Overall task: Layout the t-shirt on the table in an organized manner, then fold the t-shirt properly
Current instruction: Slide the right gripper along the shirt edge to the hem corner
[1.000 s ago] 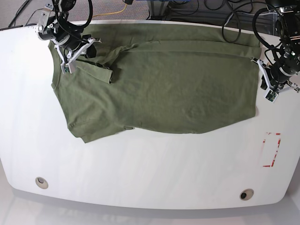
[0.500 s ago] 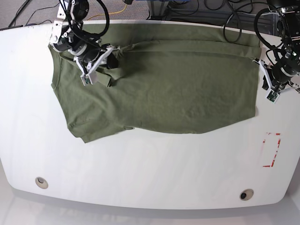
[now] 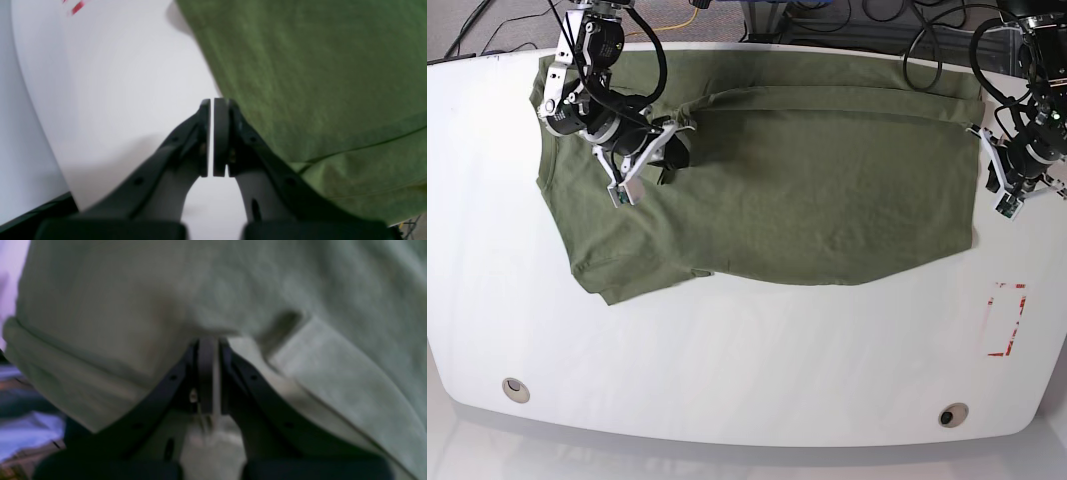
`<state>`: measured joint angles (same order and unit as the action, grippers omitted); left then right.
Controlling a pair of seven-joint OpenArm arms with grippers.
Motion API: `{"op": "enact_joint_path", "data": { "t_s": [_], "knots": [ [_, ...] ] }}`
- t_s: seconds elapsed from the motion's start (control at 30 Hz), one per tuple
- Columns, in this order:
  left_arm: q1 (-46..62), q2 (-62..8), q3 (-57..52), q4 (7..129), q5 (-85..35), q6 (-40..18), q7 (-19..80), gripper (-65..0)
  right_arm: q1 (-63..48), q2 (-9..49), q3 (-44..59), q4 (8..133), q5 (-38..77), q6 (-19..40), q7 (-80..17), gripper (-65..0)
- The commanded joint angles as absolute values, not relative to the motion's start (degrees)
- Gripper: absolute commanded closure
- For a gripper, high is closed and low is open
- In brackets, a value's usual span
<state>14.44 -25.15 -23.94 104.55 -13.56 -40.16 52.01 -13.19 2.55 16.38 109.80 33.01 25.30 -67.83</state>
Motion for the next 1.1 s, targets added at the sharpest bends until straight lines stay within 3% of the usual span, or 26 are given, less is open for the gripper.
{"op": "enact_joint_path", "data": {
  "t_s": [0.0,0.43,0.53,0.7,0.77,0.87,0.97,1.07],
  "knots": [
    [14.11,-26.51,-24.48,105.36,-13.58,-40.00,51.21,0.0,-13.14,3.91,18.24,114.15,33.89,25.45,-66.95,-2.7],
    [10.51,-26.24,-24.48,105.54,-13.85,-40.00,51.12,-0.3,-9.80,9.63,18.77,113.98,33.63,25.63,-63.34,-5.4],
    [8.84,-26.15,-24.40,105.54,-13.85,-40.00,51.12,-0.4,-6.81,11.03,18.77,112.66,33.63,25.45,-63.16,-14.0],
    [4.26,-24.31,-24.40,105.36,-13.67,-40.00,51.12,-0.6,-0.84,12.79,18.86,107.82,33.54,25.36,-62.73,-34.9],
    [2.24,-24.13,-24.31,105.27,-13.67,-40.00,51.21,-0.6,1.63,13.85,18.86,105.27,33.54,25.36,-61.85,-39.5],
    [0.31,-23.87,-23.87,104.48,-13.76,-40.00,51.21,-0.8,4.44,14.81,18.86,101.23,33.54,25.36,-60.18,-40.9],
    [-1.98,-23.34,-22.20,102.81,-13.58,-40.00,51.21,-6.5,8.13,15.96,18.77,95.16,33.54,25.45,-58.95,-41.2],
    [-3.56,-23.25,-21.05,101.67,-13.58,-40.00,51.30,-17.8,11.47,17.27,18.77,88.92,33.54,25.63,-56.84,-41.4]
  ]
}}
